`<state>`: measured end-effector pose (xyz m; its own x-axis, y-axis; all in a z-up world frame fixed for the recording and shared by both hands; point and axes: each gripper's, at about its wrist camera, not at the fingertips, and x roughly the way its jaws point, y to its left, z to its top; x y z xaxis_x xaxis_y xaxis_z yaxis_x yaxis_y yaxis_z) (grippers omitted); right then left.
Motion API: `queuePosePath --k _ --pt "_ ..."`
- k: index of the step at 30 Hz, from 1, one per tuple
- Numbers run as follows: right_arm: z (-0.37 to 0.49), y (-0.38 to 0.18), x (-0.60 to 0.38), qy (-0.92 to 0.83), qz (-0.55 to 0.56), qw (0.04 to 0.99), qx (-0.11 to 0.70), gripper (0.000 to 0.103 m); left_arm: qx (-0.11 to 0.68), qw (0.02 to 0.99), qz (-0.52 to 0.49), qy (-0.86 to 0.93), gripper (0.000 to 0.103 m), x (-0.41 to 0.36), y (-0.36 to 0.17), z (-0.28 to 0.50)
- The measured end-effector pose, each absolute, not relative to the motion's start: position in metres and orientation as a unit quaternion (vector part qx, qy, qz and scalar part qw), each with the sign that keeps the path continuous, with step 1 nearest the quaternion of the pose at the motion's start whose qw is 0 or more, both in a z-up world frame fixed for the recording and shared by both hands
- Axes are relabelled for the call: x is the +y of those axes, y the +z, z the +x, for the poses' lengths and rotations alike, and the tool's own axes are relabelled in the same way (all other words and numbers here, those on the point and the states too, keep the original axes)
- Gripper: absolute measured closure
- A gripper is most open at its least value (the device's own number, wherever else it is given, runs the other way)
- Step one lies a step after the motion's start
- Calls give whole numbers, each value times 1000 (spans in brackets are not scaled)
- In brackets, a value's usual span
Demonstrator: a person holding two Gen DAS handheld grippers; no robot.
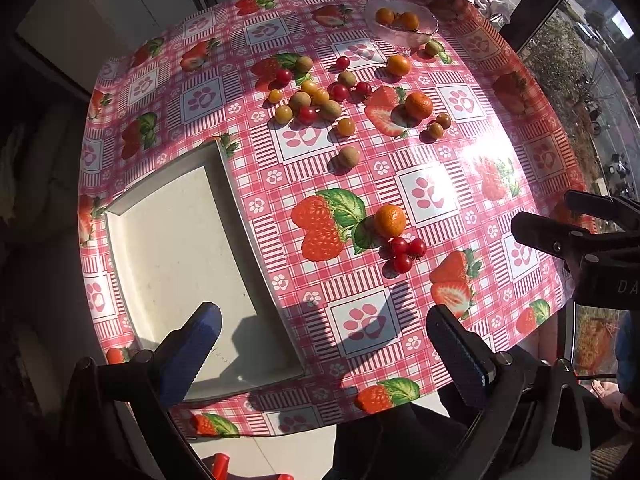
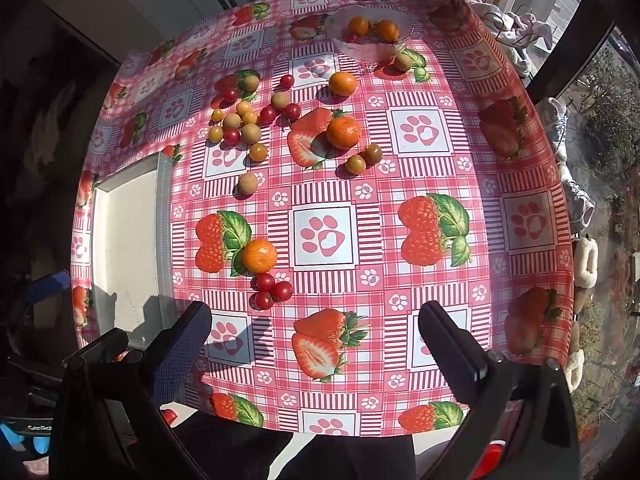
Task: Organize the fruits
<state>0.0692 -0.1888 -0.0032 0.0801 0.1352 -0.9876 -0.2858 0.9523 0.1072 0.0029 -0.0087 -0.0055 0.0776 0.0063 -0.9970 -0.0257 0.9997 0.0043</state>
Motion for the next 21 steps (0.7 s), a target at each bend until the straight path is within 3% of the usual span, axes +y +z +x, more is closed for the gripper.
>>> queuePosePath --k 21 --pt "69 -15 -203 133 -54 721 678 0 684 729 -18 21 0 -8 -17 9"
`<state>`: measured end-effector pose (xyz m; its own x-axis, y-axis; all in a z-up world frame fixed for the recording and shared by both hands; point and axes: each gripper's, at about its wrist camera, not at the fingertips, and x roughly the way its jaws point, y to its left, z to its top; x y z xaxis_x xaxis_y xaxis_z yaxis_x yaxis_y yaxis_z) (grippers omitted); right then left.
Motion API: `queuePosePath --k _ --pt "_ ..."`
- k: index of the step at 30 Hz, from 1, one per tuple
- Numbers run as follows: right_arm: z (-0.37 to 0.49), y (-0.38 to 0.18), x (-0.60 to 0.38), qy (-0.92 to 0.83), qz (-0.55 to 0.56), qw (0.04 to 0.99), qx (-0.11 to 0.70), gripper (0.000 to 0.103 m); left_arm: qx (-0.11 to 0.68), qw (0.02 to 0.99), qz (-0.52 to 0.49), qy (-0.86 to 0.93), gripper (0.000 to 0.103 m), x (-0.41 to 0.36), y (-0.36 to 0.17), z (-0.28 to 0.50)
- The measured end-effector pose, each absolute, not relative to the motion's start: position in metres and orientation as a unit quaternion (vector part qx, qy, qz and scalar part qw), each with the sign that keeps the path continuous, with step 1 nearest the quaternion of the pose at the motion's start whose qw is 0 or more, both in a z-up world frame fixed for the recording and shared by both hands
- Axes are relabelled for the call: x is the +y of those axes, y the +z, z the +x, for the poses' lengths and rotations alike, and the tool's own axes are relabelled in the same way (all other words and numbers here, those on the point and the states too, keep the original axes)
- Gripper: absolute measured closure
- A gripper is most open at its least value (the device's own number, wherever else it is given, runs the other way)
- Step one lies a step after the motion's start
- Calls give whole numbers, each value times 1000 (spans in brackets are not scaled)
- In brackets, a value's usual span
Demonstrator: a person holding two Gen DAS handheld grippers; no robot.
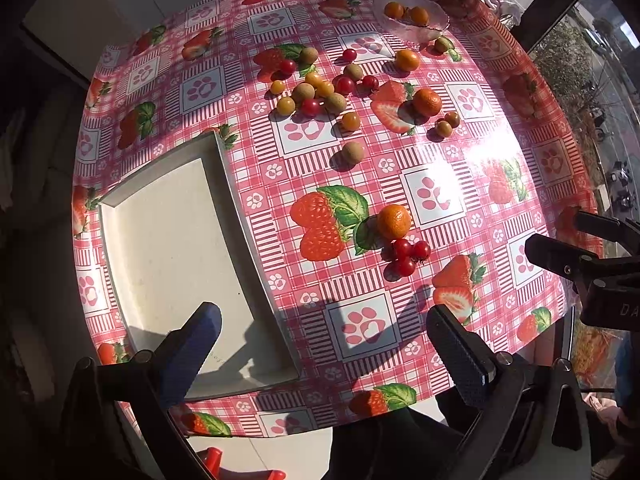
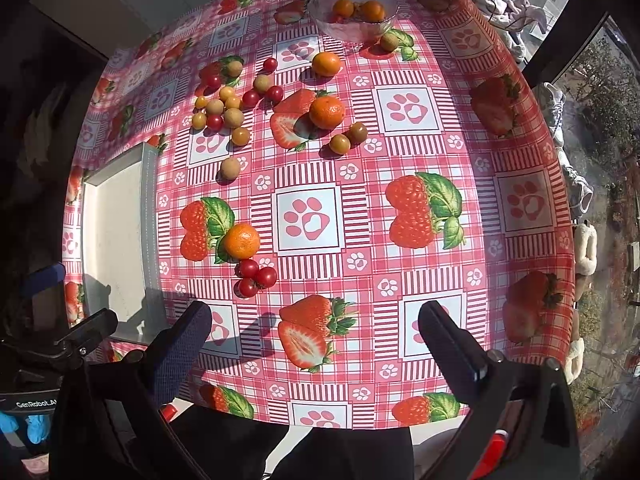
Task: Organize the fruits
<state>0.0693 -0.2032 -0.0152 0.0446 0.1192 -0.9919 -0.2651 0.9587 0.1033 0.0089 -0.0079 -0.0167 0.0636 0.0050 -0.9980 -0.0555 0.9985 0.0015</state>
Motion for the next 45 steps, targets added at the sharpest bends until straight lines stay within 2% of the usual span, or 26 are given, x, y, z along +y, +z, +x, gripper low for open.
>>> queuePosePath --k 13,28,34,35,37,41,43,45 --pt "80 -31 -218 120 -48 728 673 0 675 735 -36 45 0 2 -32 33" --pt "137 -83 -218 114 -45 729 674 1 649 758 -20 59 0 -16 -105 104" --pt "170 -101 -209 123 -29 739 661 15 642 764 -7 64 0 -17 -130 119" --pt "174 -105 -207 126 -25 739 662 19 641 765 -9 65 2 -16 -133 121" --pt "180 -113 -202 131 -21 735 665 24 643 763 -12 64 16 -16 -140 125" --pt "185 -128 -191 140 -24 728 671 38 645 761 -16 70 17 -19 -150 129" --pt "187 -132 -188 141 -23 729 669 42 646 760 -18 68 33 -21 -153 130" --pt "190 -131 -184 142 -23 736 661 44 642 763 -28 69 33 -21 -153 130"
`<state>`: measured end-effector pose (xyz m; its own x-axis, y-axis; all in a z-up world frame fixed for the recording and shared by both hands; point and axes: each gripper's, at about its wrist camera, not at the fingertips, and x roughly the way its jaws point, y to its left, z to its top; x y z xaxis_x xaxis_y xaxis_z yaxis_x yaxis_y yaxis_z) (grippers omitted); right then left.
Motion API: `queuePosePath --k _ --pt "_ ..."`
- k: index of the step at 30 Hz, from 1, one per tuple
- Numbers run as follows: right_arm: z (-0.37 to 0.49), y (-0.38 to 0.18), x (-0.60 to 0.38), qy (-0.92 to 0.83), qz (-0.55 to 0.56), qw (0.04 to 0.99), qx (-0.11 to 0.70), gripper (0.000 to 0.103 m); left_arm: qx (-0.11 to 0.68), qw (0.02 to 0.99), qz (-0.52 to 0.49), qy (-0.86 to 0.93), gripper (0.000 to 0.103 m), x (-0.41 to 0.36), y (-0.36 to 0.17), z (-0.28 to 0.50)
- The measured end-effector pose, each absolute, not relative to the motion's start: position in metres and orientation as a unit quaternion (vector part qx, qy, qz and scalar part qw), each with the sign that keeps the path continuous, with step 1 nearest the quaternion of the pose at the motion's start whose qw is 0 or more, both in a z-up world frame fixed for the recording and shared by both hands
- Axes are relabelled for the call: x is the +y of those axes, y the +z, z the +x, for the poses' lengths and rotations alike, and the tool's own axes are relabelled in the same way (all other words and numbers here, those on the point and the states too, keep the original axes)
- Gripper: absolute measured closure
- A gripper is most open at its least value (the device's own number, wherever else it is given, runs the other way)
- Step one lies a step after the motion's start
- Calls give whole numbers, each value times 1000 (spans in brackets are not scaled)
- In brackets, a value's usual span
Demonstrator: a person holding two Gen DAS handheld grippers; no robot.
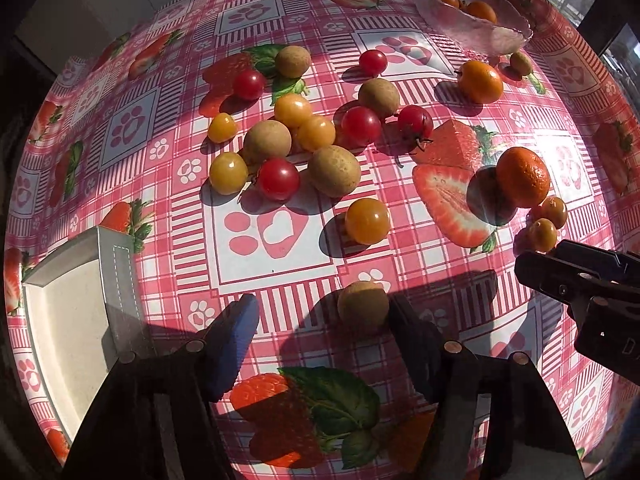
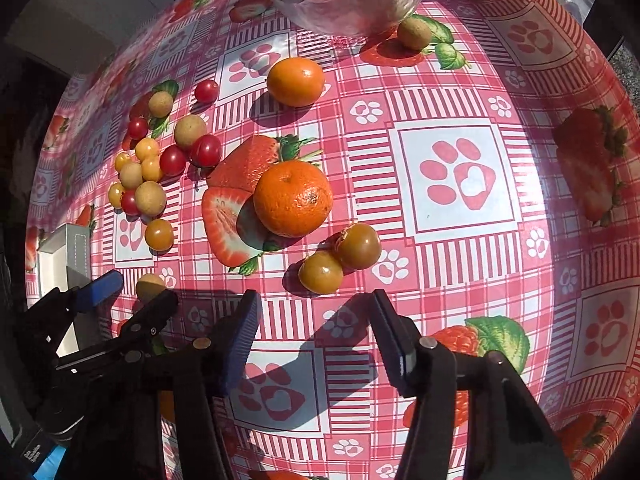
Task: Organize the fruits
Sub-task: 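Grasp a yellow cherry tomato with the right gripper while the left grasps a brown round fruit, then carry both fruits over the white tray and open both grippers to drop them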
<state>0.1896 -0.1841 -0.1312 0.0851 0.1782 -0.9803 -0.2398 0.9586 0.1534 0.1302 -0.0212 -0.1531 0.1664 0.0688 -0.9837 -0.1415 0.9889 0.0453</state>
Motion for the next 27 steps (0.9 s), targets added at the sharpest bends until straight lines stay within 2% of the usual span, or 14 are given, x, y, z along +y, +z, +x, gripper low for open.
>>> queuePosePath --k 1,3,5,7,12,27 --pt "191 -131 -182 141 -24 738 659 45 643 762 -33 69 33 -21 -154 131" --pt "194 -131 -179 140 -28 741 656 56 637 767 -43 67 41 -21 -154 132" --pt "195 -131 -176 143 -34 742 654 80 633 770 -50 61 54 -24 -153 132" --pt "196 -131 -175 152 -31 742 652 80 630 774 -45 53 77 -29 -152 133" --pt "188 -127 -183 163 -12 738 655 80 630 774 -61 35 77 -34 -148 135" --pt "137 -80 -177 209 -5 735 645 80 595 794 -112 45 77 1 -86 79"
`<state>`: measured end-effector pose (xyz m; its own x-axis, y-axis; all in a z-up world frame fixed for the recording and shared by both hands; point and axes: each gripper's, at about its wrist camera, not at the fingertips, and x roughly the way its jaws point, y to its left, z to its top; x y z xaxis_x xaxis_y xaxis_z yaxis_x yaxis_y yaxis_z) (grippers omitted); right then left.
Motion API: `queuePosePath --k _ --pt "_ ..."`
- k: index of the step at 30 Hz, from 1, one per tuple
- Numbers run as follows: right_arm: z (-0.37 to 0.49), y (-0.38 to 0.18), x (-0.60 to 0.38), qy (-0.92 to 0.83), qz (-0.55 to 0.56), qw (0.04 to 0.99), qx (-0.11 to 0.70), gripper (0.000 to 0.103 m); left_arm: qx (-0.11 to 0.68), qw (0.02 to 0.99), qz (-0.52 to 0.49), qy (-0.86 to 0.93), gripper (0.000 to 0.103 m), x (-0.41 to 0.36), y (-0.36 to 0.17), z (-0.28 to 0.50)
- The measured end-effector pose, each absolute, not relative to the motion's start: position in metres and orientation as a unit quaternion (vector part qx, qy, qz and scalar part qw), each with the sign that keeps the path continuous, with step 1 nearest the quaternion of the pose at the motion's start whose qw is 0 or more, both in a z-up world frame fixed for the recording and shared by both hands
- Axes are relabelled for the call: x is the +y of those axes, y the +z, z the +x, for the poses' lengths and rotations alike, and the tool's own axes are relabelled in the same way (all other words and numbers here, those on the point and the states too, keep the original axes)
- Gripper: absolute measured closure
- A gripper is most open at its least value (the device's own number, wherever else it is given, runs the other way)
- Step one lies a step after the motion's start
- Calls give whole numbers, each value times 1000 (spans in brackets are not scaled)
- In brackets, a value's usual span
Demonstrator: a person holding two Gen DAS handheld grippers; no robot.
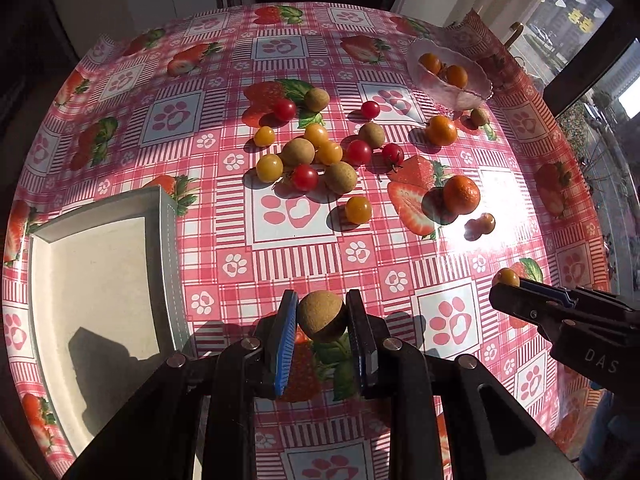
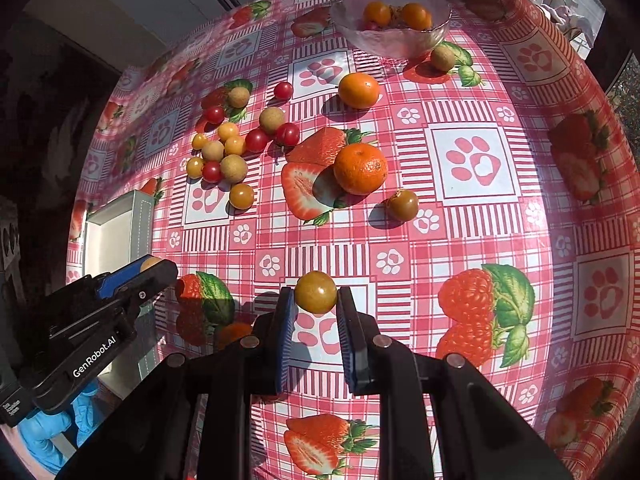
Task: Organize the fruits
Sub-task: 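Carry both fruits over the white tray and open both grippers to drop them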
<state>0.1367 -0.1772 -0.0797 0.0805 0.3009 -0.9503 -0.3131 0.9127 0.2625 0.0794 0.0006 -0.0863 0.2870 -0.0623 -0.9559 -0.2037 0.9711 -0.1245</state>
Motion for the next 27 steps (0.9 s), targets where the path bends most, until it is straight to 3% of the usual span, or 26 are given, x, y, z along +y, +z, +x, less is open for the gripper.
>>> queuePosePath --k 12,27 --pt "76 -56 -107 277 -43 710 646 80 594 788 -140 88 77 58 -68 -2" --pt "-5 -75 24 377 -121 640 658 80 627 748 -141 165 77 145 -104 -104"
